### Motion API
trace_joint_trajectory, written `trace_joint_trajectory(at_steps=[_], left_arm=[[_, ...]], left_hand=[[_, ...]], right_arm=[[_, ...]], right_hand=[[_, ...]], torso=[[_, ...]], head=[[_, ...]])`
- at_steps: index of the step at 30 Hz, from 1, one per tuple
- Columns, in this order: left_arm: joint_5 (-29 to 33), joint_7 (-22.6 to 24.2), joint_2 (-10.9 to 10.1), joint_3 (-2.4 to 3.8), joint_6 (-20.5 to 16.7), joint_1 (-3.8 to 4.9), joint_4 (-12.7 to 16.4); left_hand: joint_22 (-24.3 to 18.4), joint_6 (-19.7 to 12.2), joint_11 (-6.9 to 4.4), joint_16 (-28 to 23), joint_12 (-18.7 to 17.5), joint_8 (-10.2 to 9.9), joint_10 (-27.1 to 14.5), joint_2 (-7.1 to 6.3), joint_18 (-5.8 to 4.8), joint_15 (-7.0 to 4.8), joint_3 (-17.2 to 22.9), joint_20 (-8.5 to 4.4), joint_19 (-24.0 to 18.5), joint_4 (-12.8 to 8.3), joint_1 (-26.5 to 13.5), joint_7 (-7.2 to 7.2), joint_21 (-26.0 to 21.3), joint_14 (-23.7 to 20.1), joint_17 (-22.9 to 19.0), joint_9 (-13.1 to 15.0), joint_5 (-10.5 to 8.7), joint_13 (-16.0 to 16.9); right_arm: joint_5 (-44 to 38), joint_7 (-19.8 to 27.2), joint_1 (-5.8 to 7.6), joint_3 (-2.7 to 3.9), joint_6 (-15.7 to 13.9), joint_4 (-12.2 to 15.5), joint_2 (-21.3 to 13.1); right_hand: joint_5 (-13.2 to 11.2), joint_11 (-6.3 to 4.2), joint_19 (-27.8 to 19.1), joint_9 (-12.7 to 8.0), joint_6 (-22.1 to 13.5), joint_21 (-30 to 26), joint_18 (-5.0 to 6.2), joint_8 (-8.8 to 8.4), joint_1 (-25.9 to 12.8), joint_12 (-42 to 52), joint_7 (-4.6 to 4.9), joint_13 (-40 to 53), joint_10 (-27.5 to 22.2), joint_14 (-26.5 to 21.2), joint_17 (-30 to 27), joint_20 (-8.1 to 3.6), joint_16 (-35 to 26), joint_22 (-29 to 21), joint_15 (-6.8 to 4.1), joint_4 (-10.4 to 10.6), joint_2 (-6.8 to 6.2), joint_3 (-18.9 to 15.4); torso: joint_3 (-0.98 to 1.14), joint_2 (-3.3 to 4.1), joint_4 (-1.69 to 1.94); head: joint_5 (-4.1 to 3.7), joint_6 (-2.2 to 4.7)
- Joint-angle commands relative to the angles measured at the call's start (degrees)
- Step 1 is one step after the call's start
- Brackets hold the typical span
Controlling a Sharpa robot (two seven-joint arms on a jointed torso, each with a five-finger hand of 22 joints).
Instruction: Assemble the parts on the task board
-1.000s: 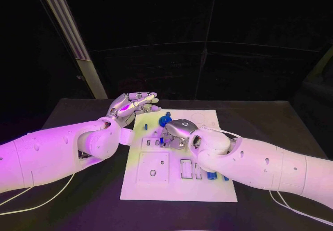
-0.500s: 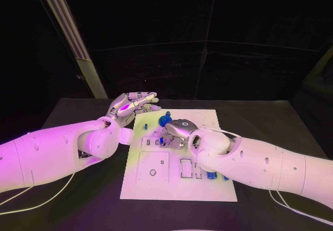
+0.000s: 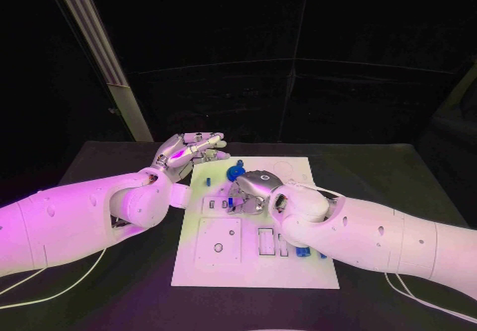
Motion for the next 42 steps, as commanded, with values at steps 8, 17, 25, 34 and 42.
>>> trace_joint_trajectory(at_steps=[8,17,25,34,42], left_arm=[[0.0,-0.1,0.0,0.04,0.9,0.09,-0.2],[-7.7,-2.1,-0.6,0.04,0.0,0.08,-0.9],[-18.9,-14.0,-1.3,0.06,-1.1,0.18,-2.1],[-38.6,-35.8,-0.9,0.09,5.9,1.46,-3.9],[-52.8,-49.9,0.8,0.13,13.2,3.08,-4.3]], left_hand=[[-0.1,-0.4,0.34,-0.4,-0.2,-0.2,-0.2,0.01,0.86,0.29,0.4,0.37,-0.1,-0.1,-0.7,-0.04,-0.4,0.2,0.1,0.0,0.07,0.0],[1.4,1.9,-1.66,4.8,1.5,0.9,3.5,-1.72,0.83,-2.35,-0.2,-2.13,5.9,0.0,-3.1,-2.04,3.1,8.5,3.1,0.3,0.22,0.6],[7.3,5.8,-5.46,41.4,4.1,1.2,12.4,-2.46,0.6,-7.17,1.0,-7.56,20.9,0.7,-4.7,-5.11,14.9,18.7,33.1,0.4,-0.3,3.2],[32.1,6.3,-7.32,74.7,20.5,6.0,13.6,-2.28,-1.97,-8.91,-5.4,-9.48,26.4,6.7,-9.4,-7.36,40.6,19.8,66.3,2.5,-0.61,16.7],[54.6,3.1,-7.83,82.5,39.4,13.4,5.6,-1.61,-4.31,-8.74,-13.2,-9.56,27.1,12.8,-10.1,-7.72,59.2,21.4,75.3,5.9,-0.77,32.4]], right_arm=[[0.9,1.8,-0.38,0.03,-8.2,2.2,-1.4],[7.5,12.1,-0.45,0.22,-8.3,9.2,-8.3],[27.9,21.1,1.4,1.55,-4.1,15.7,-17.5],[46.3,22.7,3.53,2.01,2.9,16.5,-24.1],[50.9,24.8,4.21,2.0,1.7,15.1,-26.2]], right_hand=[[6.4,0.57,-0.2,0.1,-2.4,-0.5,0.46,0.21,-2.1,-0.9,0.6,-1.0,-1.8,1.7,-0.4,0.96,-0.6,6.1,0.98,3.9,-2.45,-2.6],[8.7,0.36,-3.8,0.5,-0.8,-3.0,1.61,1.26,-1.5,-0.5,0.27,-0.9,-2.6,0.5,-3.3,0.93,-3.2,1.3,0.87,5.3,-3.3,-3.8],[9.7,-0.47,-10.4,0.6,1.7,-8.9,3.64,2.36,5.6,-6.2,-0.54,-6.5,-7.3,-2.5,-13.4,0.26,-12.4,-8.1,0.16,2.0,-0.76,-2.1],[6.2,1.61,-36.2,0.1,3.4,-42.6,8.06,1.41,12.9,-33.6,0.46,-31.1,-11.9,-22.0,-43.3,3.15,-53.4,-43.3,3.92,3.1,0.61,1.8],[6.1,1.07,-23.1,0.4,7.9,-52.0,8.93,0.7,14.6,-44.9,-0.04,-47.9,-0.9,-9.0,-52.2,2.17,-64.6,-52.0,2.44,4.6,-0.4,4.3]], torso=[[0.08,-0.08,-0.02],[0.02,-0.24,-0.04],[0.28,-1.19,-0.54],[0.48,-2.45,-0.82],[0.26,-3.05,-0.67]], head=[[0.12,0.28],[-0.01,0.37],[0.64,0.03],[0.91,-0.46],[0.88,-0.68]])
